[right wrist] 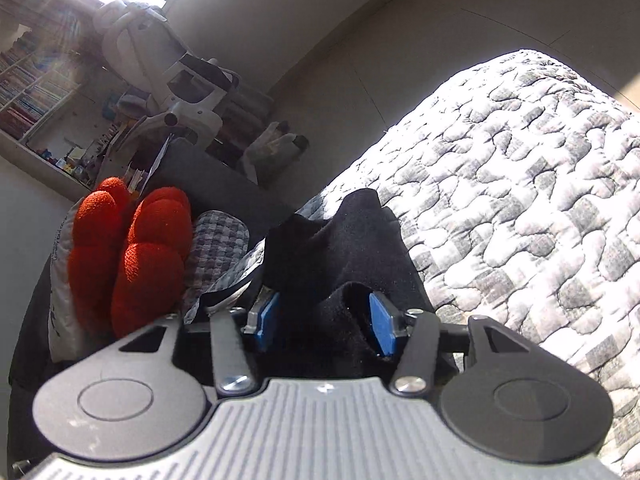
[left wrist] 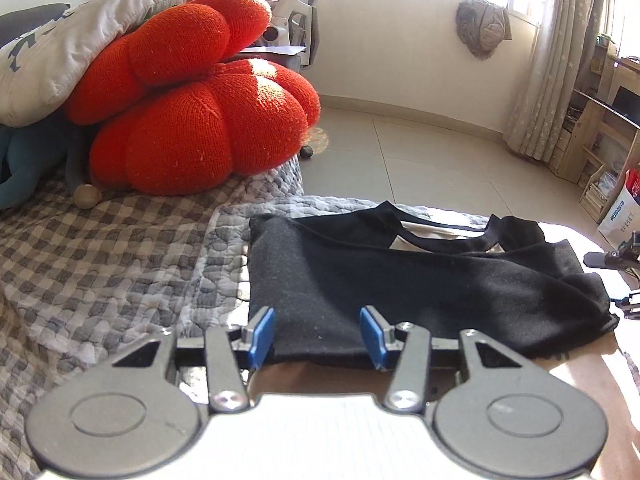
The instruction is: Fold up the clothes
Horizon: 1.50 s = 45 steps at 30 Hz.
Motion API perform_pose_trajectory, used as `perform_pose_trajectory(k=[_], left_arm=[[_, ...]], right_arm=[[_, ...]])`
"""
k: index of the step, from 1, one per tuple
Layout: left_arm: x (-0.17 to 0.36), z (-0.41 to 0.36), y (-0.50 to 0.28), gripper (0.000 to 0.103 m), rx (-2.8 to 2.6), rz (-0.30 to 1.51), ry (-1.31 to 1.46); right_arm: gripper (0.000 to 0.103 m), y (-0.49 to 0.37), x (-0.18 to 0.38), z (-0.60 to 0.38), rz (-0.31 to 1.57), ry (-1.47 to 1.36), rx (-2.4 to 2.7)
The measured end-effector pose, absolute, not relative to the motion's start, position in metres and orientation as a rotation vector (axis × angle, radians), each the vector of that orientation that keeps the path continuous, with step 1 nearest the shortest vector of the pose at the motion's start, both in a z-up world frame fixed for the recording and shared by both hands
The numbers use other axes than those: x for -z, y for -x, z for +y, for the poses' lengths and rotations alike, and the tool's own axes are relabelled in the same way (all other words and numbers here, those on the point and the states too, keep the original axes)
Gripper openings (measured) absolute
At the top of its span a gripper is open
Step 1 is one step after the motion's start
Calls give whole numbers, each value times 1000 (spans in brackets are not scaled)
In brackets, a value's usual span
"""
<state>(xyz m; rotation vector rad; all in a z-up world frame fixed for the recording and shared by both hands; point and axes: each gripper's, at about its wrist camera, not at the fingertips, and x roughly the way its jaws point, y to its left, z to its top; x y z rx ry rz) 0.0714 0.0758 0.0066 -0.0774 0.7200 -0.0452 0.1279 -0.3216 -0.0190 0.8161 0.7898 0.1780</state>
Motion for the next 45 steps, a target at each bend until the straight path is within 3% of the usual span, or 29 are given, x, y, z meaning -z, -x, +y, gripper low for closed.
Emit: perform_pose_trajectory(k=[3,5,8,15,18,22,26,31,36,43,45], left_arm=[[1,73,-74,47,34,721,102],[3,73,-75,46,26,715,104],[5,73,-75,46,23,714,98],[8,73,-77,46,11,736,60],[8,73,-78,46,12,748,58],[6,71,-76,46,4,746,28],[2,76,-74,44,-9,723,37],[-5,82,-71,34,1,655,76],[0,81,-73,31,78,595,72],[18,88,-82,23,35,652,39],[12,94,-79,24,36,627,65]], right_arm=[[51,-128,16,-317,764,-785,-175],[22,-127,17,-311,739,-745,-171],[8,-122,20,-298,697,-665,-168],[8,-85,-13,-293,412,-425,-232],[8,-100,0,-294,549,-312,-100],[14,-102,17,-308,635,-367,-78],[20,-95,6,-325,594,-498,-87],[23,-97,1,-320,583,-540,-111],[23,-102,0,-291,586,-444,-180],[19,-108,26,-274,659,-263,-142],[23,-105,21,-280,655,-285,-140]])
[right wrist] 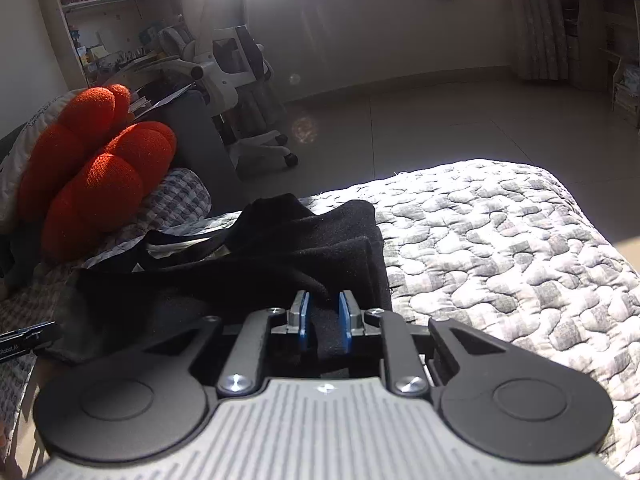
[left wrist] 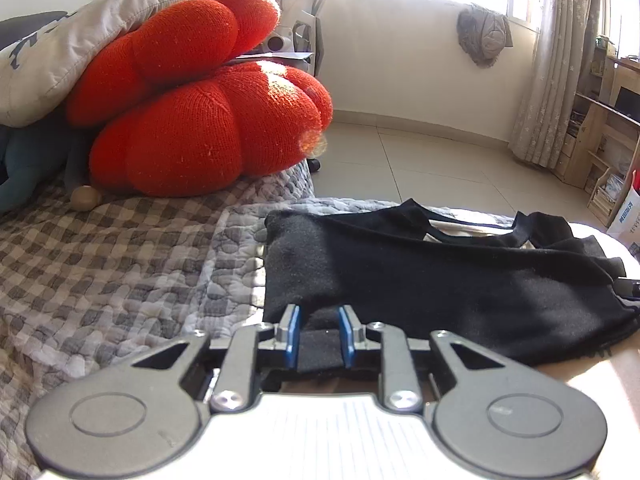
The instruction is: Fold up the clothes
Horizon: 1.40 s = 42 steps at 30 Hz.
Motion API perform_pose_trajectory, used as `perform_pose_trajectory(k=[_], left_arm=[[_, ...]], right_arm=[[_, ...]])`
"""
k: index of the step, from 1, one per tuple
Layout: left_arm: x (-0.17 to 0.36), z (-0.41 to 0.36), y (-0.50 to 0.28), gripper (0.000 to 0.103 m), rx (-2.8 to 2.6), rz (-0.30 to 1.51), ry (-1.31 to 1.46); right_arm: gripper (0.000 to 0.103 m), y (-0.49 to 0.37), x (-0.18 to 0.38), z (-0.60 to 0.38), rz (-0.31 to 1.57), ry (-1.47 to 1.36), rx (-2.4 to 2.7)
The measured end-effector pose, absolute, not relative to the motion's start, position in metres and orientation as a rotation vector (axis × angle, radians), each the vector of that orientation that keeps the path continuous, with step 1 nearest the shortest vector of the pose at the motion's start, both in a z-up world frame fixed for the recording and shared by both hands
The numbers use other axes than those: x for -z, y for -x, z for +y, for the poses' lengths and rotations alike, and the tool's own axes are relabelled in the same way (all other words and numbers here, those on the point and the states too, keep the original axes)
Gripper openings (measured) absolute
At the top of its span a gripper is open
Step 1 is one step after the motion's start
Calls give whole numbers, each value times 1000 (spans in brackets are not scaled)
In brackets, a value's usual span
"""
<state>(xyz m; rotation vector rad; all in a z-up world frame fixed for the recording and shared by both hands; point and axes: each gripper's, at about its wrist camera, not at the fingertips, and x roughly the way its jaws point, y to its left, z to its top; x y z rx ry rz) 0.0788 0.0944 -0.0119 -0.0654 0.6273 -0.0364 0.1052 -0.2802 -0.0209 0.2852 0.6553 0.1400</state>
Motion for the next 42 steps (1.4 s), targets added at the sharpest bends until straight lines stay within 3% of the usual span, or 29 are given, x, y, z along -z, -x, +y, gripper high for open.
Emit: perform_pose_trajectory(k=[4,6,13,17,24,42], left_arm=[[11,98,-77,24,77,617,93],[18,97,-81,24,52,671,79],[0,114,-69,24,17,698,173],[-5,136,-67,24,22,789,293],[8,140,-30,25,79,931,249],[11,158,80,30,345,1032,221]], right_arm=[[25,-100,10,-276,623,-296,-169],[34,-101,16,-268,661,-250,-156],[35,-90,2,-266,668,-233,-128],[42,-70,-9,-276,713,-256,-134],[43,-27,-11,-289,827,-274,-128],[49,76,12,-312,1012,-318,-236]])
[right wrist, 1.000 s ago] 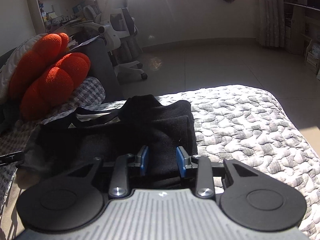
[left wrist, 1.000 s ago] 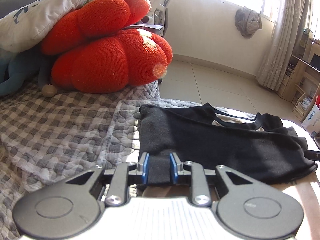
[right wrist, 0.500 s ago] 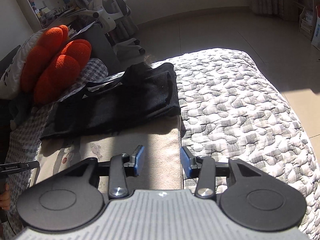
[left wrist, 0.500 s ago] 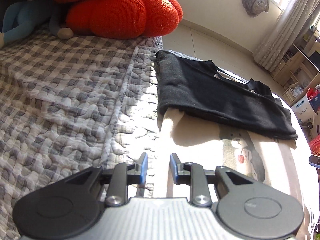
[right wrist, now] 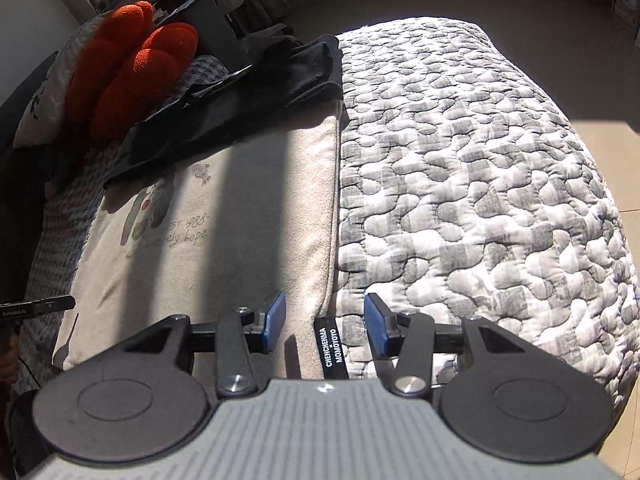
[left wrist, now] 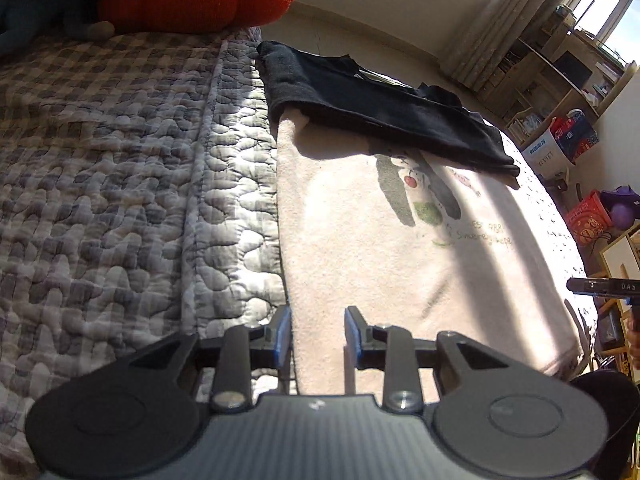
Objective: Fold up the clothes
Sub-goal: 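Release the folded bundle and withdraw both grippers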
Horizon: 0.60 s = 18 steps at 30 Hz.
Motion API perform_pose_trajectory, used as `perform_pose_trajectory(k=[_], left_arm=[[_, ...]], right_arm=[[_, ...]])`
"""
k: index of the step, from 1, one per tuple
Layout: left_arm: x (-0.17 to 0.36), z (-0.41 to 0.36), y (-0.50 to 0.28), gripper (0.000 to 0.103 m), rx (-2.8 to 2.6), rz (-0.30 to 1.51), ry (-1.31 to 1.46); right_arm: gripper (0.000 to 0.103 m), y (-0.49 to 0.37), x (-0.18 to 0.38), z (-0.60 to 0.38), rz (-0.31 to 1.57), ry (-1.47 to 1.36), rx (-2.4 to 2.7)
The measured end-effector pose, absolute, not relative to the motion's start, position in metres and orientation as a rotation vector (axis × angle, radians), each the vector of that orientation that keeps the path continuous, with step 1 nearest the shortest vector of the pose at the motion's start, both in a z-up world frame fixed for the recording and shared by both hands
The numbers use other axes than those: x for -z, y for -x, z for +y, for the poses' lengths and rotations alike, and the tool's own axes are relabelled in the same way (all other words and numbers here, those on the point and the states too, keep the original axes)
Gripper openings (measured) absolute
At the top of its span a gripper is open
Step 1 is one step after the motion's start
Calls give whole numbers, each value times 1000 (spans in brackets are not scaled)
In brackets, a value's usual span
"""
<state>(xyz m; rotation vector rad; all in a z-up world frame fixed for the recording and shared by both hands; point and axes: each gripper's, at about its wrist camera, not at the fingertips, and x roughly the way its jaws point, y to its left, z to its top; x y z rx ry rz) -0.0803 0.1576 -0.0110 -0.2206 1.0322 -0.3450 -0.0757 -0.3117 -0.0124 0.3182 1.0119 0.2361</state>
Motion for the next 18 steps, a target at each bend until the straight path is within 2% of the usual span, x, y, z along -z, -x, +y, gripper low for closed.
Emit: perform_pose_trajectory(k=[18], left_arm=[[18,178,130,28,453,1080,348]], right_arm=[[51,133,18,-335,1049,-420,-330]])
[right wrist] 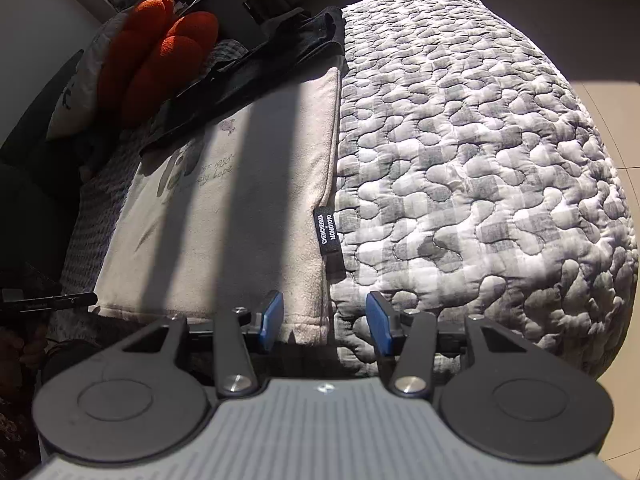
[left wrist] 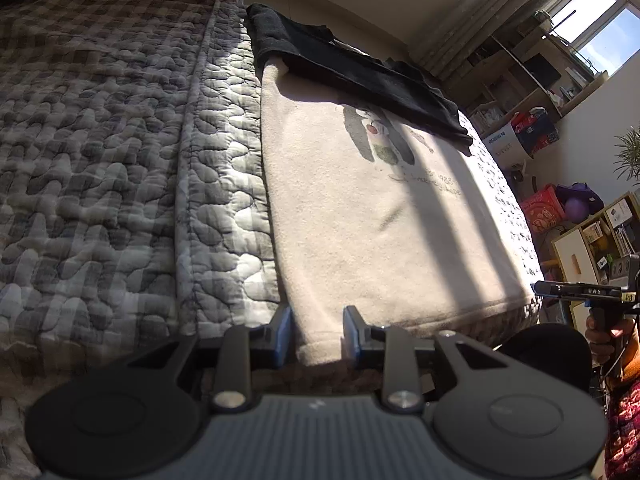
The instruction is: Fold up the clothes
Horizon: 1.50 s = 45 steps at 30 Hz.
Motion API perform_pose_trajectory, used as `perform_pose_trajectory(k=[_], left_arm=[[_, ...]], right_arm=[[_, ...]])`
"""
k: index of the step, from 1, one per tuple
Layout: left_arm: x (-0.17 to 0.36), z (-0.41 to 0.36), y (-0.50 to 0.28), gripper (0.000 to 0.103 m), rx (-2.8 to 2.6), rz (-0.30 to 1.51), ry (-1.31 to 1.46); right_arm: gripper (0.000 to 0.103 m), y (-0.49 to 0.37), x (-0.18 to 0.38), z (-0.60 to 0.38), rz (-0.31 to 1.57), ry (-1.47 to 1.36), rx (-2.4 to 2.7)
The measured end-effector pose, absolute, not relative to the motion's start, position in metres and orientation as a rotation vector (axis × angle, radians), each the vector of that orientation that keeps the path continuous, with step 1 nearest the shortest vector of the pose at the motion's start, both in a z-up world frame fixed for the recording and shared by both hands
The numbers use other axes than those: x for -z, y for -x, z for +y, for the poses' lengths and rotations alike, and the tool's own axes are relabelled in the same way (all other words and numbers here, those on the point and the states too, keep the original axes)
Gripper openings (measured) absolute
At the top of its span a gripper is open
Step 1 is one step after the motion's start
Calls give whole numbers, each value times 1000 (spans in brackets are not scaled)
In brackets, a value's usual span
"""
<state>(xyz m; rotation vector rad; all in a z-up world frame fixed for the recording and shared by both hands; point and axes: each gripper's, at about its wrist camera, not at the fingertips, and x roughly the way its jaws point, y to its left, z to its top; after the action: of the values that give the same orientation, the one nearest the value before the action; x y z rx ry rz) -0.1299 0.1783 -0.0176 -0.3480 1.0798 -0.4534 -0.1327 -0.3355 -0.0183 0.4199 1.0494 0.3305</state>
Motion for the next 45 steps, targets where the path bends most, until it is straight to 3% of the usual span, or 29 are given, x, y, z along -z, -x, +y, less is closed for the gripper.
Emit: perform_pose_trajectory(k=[3,7,9,10,11,16,23,30,31,36,38,45], left_arm=[[19,180,129,27,458,1085,366],[22,179,128,16,468,1100,364],[23,179,127,10,480,1100,366],[23,179,127,8,489,1098,369],[23,180,128,8,499,1092,374],[19,190,130,7,539,1053,456],[11,215,118,7,549,931,713],[13,208,81,7,468,903,775],[13,206,76,7,466,903,775],[21,202,56,7,447,921,799],[25,200,49,7,438,937,798],[41,197,37,7,423,972,806]], right_arm=[[51,133,21,-337,1045,-451,-343],[51,130,25,-337,1049,-475,-363],[43,130,26,-336,1051,-478,-386],[29,130,26,-335,1052,-480,-400],[23,129,26,-335,1052,-483,-414],[15,129,22,-338,1016,-544,-453],[12,116,4,-350,904,-667,-453],[13,89,-4,-346,874,-606,-414],[18,87,-5,-344,889,-593,-428],[24,90,-3,-333,964,-451,-438],[47,94,0,-332,1003,-418,-436],[49,108,8,-332,1139,-351,-423]])
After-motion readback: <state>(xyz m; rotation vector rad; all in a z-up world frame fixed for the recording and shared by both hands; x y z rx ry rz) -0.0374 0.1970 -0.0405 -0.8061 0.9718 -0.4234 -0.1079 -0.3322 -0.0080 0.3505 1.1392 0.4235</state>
